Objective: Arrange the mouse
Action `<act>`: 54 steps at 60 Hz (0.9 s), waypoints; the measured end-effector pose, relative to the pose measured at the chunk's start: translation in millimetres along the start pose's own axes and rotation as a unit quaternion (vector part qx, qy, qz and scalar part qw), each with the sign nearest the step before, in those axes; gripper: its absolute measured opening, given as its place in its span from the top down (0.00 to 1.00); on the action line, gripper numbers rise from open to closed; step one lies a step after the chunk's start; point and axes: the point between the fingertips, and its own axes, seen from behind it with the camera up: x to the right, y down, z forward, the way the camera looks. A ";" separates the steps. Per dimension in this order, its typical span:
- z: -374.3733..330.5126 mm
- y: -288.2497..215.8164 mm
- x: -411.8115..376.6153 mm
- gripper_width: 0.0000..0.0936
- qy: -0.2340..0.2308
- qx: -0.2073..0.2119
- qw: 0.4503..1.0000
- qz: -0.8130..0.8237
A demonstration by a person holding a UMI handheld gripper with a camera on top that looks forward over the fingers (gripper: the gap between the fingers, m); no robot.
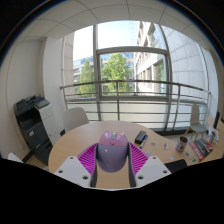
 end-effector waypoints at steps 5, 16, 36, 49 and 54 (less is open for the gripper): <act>-11.7 -6.5 66.6 0.54 0.028 0.004 1.000 0.005; 15.7 99.9 202.4 0.54 0.074 -0.095 0.993 0.004; 42.0 228.5 262.3 0.38 0.033 -0.197 0.980 0.000; 13.9 190.9 262.9 0.10 0.056 -0.175 0.983 -0.006; -9.9 170.6 257.6 0.10 0.071 -0.161 0.984 -0.005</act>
